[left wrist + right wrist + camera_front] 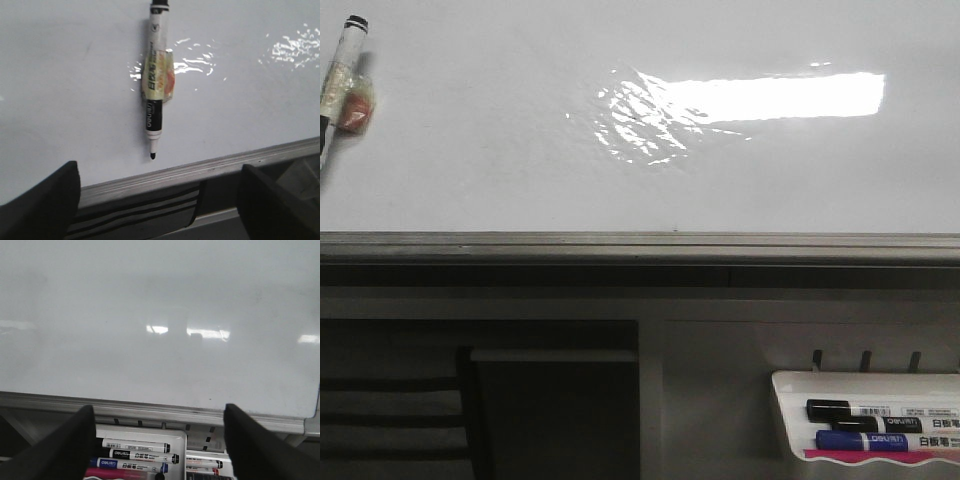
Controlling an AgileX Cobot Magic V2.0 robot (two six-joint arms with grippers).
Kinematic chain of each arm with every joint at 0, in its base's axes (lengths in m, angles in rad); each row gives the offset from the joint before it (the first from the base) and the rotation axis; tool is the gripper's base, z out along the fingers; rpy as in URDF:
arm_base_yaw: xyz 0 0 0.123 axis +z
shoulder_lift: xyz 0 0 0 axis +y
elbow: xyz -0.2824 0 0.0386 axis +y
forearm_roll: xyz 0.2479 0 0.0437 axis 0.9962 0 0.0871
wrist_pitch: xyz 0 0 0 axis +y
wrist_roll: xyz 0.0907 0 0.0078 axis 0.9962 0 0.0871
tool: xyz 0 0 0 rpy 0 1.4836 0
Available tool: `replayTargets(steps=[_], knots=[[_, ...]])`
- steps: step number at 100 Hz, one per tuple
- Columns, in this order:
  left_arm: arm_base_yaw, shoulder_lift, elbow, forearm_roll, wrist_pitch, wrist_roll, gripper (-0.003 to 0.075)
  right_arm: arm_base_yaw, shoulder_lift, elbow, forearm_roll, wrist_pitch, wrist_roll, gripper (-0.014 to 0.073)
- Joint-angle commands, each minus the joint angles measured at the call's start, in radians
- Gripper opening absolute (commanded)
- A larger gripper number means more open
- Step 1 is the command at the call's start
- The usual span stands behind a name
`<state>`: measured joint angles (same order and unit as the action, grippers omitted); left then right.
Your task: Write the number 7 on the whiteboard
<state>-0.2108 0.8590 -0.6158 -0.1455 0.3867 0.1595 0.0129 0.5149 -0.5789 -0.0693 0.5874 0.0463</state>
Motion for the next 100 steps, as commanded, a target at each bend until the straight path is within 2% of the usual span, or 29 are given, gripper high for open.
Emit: replayTargets(steps=[1, 13, 26, 50, 62, 81, 100], knots=[[-0.023, 0.069, -0.041, 0.015, -0.110, 0.003, 0.0585, -0.007, 0.021, -0.033, 0.002, -0.079, 0.000, 0.0480], [-0.027, 0.165, -0.070, 0.015, -0.155, 0.003, 0.0585, -0.007, 0.025, -0.033, 0.002, -0.079, 0.000, 0.0480], [-0.027, 0.266, -0.080, 0.015, -0.279, 0.003, 0.0577, -0.007, 0.025, -0.033, 0.002, -0.079, 0.000, 0.0480], [-0.027, 0.382, -0.080, 0.049, -0.432, 0.003, 0.0398, -0.007, 0.025, -0.033, 0.002, -0.079, 0.000, 0.0480], [-0.027, 0.418, -0.080, 0.051, -0.467, 0.003, 0.0340, -0.007, 0.025, -0.033, 0.002, -0.079, 0.000, 0.0480], [-0.027, 0.435, -0.080, 0.069, -0.489, 0.003, 0.0289, -0.007, 0.025, -0.033, 0.002, -0.079, 0.000, 0.0480], [-0.027, 0.435, -0.080, 0.085, -0.487, 0.003, 0.0155, -0.007, 0.025, -0.033, 0.002, -0.079, 0.000, 0.0480]])
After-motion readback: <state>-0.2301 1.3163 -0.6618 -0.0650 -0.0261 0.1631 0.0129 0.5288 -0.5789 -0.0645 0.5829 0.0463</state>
